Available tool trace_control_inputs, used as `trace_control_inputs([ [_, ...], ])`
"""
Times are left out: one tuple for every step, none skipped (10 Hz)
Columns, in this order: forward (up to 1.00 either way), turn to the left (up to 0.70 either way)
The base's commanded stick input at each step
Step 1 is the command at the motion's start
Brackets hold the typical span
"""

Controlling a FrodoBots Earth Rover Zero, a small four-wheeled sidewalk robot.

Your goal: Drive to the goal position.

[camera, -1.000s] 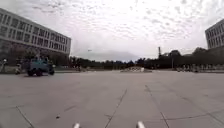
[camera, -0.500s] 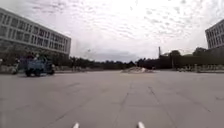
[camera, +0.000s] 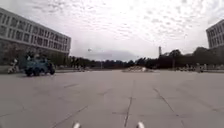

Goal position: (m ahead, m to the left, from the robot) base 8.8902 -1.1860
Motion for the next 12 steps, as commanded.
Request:
trace_control_inputs([
  [0.7,0.0],
  [0.7,0.0],
  [0.7,0.0],
  [0.7,0.0],
  [0.7,0.0],
  [0.7,0.0],
  [0.7,0.0],
  [0.7,0.0],
  [0.7,0.0],
  [0.7,0.0],
  [0.7,0.0],
  [0.7,0.0],
])
